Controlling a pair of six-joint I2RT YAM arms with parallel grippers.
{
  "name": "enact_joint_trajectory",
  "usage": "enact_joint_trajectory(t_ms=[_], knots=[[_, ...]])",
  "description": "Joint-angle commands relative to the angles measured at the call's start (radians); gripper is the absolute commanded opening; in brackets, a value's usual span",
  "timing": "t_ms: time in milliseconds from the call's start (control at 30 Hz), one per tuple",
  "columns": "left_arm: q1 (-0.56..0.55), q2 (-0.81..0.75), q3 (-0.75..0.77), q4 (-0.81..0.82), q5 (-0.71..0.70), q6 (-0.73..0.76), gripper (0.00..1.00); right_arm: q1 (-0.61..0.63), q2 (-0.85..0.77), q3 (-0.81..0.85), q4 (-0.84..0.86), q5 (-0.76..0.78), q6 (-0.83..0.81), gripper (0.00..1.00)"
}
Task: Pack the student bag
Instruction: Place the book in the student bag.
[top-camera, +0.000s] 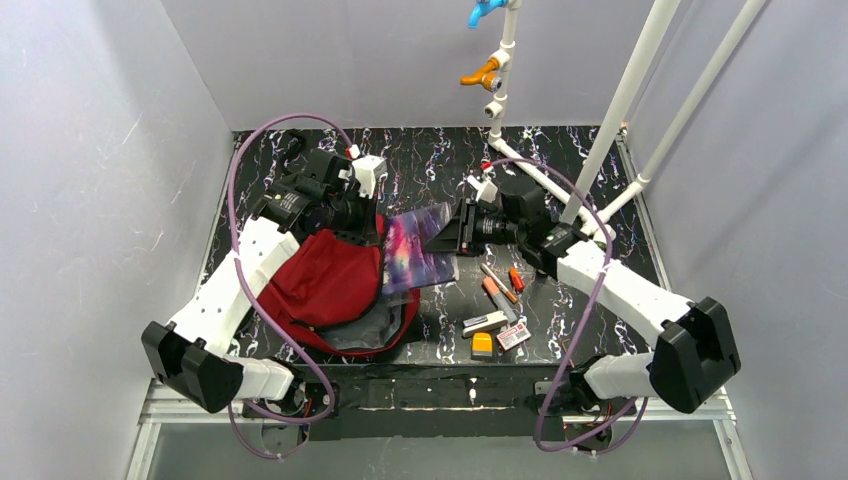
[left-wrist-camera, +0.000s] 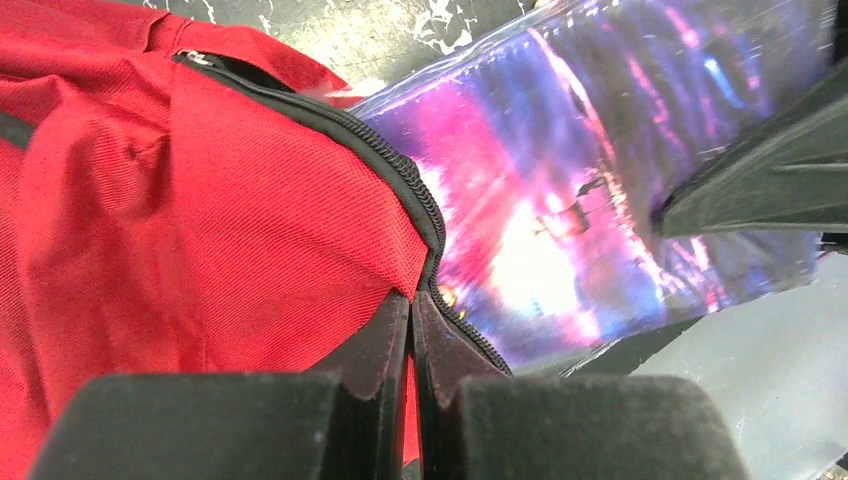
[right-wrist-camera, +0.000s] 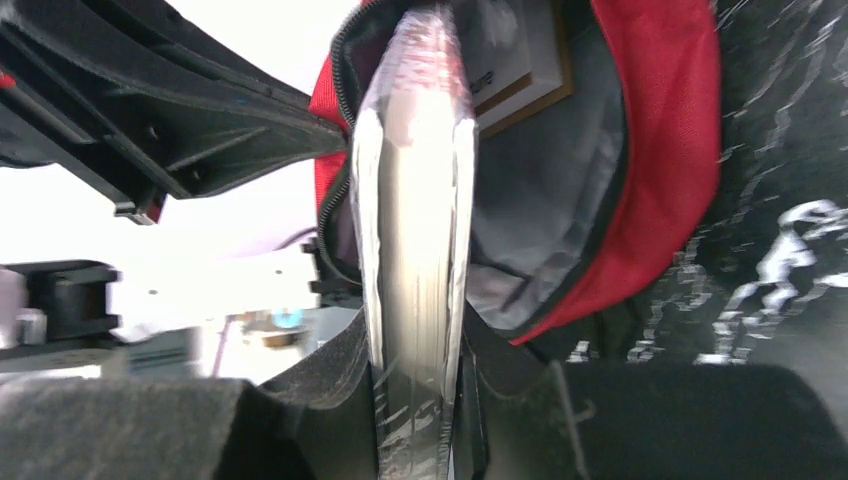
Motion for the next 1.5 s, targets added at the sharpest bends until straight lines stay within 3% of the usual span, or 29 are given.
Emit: enact_joint_trajectory(t_ms=[0,67,100,200,267,367,500,733,900,967,1033,1100,1167,1200,1333,1467], knots=[[0.0,-0.008,0.002,0.01,0.049,0.004,0.0,0.001,0.008,-0.162,0.64,-0.142,0.479,0.01],[0.0,-0.016,-0.006,0.002,0.023,-0.019,0.0,0.001,0.03,-0.183,0.758,-0.114,0.565,0.01],[0.0,-0.022,-0.012,-0.001,0.011,-0.035,0.06,0.001,0.046,-0.172,0.784,-0.112,0.584,0.01],[0.0,-0.059,-0.06,-0.005,-0.026,-0.09,0.39,0.003,0.081,-0.155,0.863,-0.1,0.64,0.01],[-0.004,-0.101,-0.116,-0.005,-0.054,-0.108,0.51,0.003,0.098,-0.155,0.872,-0.102,0.651,0.01],[-0.038,-0.159,-0.197,-0.001,-0.11,-0.147,0.59,0.003,0.132,-0.177,0.945,-0.114,0.7,0.01],[-0.142,-0.201,-0.255,0.009,-0.296,-0.196,0.68,0.007,0.167,-0.215,1.07,-0.111,0.773,0.01],[-0.166,-0.18,-0.249,-0.019,-0.424,-0.192,0.55,0.013,0.155,-0.236,1.026,-0.107,0.728,0.01],[-0.167,-0.155,-0.241,-0.013,-0.356,-0.195,0.46,0.015,0.128,-0.221,0.949,-0.095,0.669,0.01],[-0.167,-0.147,-0.246,0.0,-0.329,-0.193,0.36,0.016,0.124,-0.216,0.945,-0.098,0.663,0.01],[-0.166,-0.148,-0.217,-0.022,-0.378,-0.17,0.03,0.016,0.118,-0.213,0.922,-0.104,0.645,0.01],[-0.154,-0.19,-0.113,-0.046,-0.389,-0.08,0.0,0.021,0.079,-0.254,0.813,-0.085,0.574,0.01],[-0.042,-0.237,-0.03,-0.04,-0.108,-0.011,0.0,0.021,0.046,-0.29,0.68,-0.067,0.484,0.01],[0.019,-0.241,-0.009,-0.026,-0.009,-0.023,0.0,0.021,0.046,-0.311,0.697,-0.069,0.499,0.01],[0.098,-0.166,0.046,0.014,0.142,-0.069,0.0,0.043,0.026,-0.379,0.751,0.028,0.559,0.01],[0.1,-0.135,0.006,0.135,0.305,-0.181,0.0,0.138,0.09,-0.334,0.841,0.276,0.565,0.01]])
